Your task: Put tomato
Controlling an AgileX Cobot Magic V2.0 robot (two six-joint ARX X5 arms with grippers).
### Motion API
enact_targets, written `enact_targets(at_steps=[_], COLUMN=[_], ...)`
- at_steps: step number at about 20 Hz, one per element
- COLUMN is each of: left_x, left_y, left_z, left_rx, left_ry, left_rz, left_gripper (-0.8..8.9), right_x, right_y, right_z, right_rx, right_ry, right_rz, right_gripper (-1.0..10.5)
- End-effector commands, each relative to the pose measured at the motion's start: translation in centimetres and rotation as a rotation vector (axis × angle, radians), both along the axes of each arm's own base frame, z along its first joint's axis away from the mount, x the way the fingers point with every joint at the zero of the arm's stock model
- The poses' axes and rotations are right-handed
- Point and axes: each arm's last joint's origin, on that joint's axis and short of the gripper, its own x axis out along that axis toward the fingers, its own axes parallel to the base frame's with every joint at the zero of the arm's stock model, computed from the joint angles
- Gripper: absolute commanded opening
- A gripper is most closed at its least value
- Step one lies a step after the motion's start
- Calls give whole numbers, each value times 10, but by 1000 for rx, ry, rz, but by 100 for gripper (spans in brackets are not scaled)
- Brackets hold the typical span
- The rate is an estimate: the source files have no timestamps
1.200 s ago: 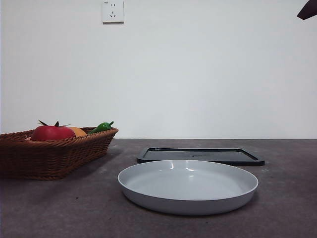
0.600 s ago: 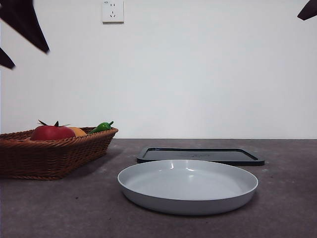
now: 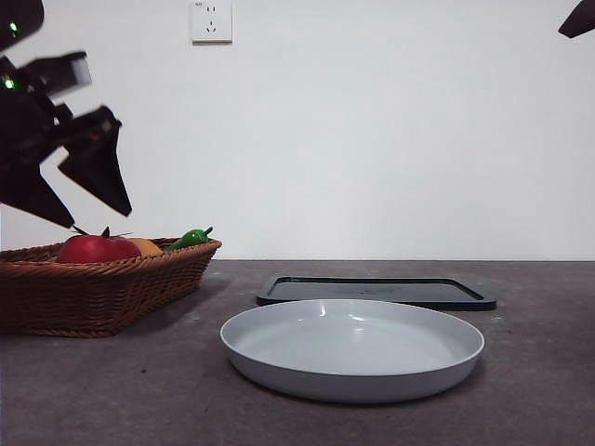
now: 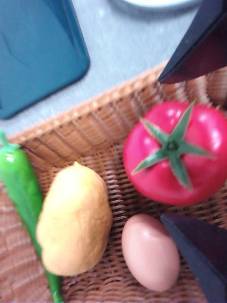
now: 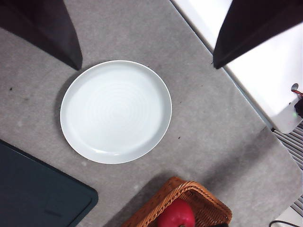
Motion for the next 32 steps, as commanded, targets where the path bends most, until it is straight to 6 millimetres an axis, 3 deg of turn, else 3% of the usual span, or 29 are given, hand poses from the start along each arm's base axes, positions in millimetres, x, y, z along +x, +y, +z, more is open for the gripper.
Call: enact_targets(at_steps=[1, 8, 14, 15, 17, 20, 23, 27, 29, 32], left_x=[11, 23, 24, 24, 24, 23, 17, -7, -25, -46], left_y=[-2, -4, -4, -4, -4, -4, -4, -17, -35, -74], left_z=[-4, -28, -35, -35, -35, -34, -14, 35, 54, 62], left_rx=[13, 49, 52, 52, 49, 39, 18, -31, -58, -106], left_ry=[-24, 21, 48, 51, 53, 56, -4, -156, -217, -242], left_rz=[-13, -20, -20, -21, -17, -6, 4, -36, -116, -272], left_gripper=[439, 439, 431, 420, 294, 269, 269, 270, 270, 270], right_x=[1, 1, 1, 1, 1, 1, 1, 1, 1, 1], right_y=[1, 1, 1, 1, 1, 1, 1, 1, 1, 1], right_z=[5, 5, 5, 5, 5, 5, 5, 5, 5, 5], right_rx=[4, 2, 2, 2, 2, 2, 2, 2, 2, 2], right_ry=[-15, -12, -12, -12, -12, -12, -12, -13, -13, -13], right_rz=[8, 7, 7, 7, 7, 7, 7, 7, 7, 7], right_gripper=[441, 441, 441, 440, 440, 440, 440, 440, 440, 440])
